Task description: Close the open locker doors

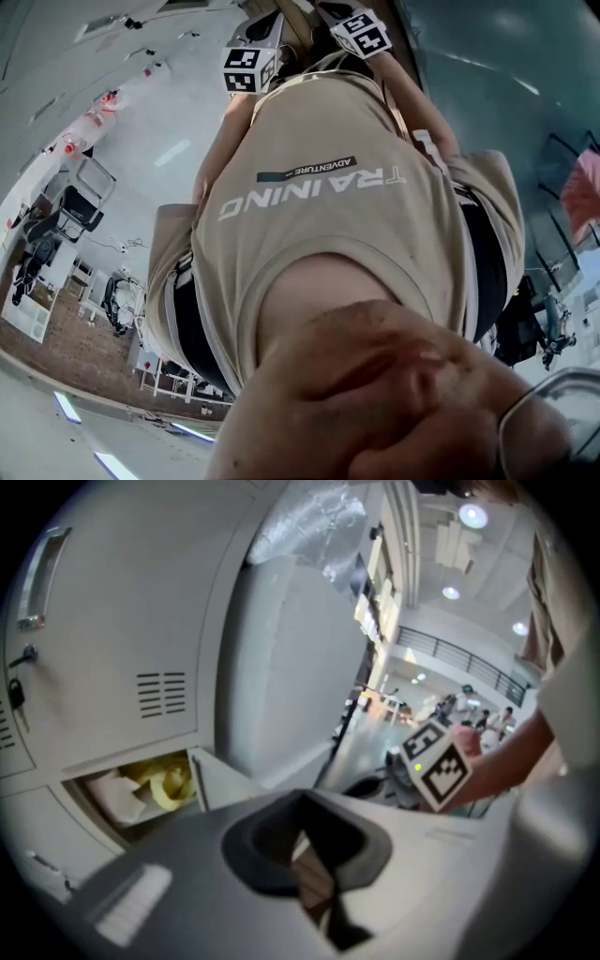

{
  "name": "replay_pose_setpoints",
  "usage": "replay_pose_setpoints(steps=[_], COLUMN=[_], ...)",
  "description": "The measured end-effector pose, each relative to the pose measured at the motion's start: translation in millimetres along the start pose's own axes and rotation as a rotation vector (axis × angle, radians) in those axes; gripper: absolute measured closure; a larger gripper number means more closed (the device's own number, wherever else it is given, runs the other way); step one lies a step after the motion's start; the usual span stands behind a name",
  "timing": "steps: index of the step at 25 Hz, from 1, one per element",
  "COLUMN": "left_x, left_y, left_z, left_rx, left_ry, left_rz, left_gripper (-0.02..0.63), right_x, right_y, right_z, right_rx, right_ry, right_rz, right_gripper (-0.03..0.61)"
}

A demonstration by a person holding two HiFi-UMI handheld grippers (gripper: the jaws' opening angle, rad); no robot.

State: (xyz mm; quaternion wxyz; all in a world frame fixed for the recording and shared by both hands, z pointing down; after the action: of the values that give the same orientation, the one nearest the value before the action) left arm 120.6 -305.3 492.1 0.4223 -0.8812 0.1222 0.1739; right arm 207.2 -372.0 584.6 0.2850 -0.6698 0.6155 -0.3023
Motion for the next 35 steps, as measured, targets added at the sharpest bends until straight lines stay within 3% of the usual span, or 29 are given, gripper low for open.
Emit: replay_pose_setpoints(steps=[6,15,23,30,35], left_x=[-23,-75,-122,-172,-206], left_y=[-1,-26,-42,-36,-41], left_z=[11,57,101,135,153], left_rx=[0.035,0.115,0.17,0.232,0.212], left_ry=[0.099,0.229,0.219,0.211,0.217], left_rz=[0.051,0.174,0.232,0.24,0.233], left_gripper=[0.615,0.615,0.615,0.615,0.615], right_x=[-2,-43,-96,-123,-135], right_y=[17,40,74,96,119], right_z=[-16,-56,-102,-146,-174], right_rx=[-0.002,-0.061,-0.114,-0.145,-0.145], right_ry=[0.098,0.25,0.305,0.273,0.265], right_rz=[0.067,0.229,0.33,0.312,0.315], right_gripper=[0.563,0.563,0.563,0.563,0.563])
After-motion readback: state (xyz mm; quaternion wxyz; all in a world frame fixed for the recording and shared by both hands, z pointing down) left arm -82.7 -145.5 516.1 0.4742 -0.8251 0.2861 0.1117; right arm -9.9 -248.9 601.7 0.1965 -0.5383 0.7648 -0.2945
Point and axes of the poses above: the fingertips, and each gripper's own axes: z backward along the fingers, x to its right, y out of its top, the point moved 3 cm from there along z, backward along the fingers, and after that the axes turned 15 degrees about z, right-handed, at the moved point
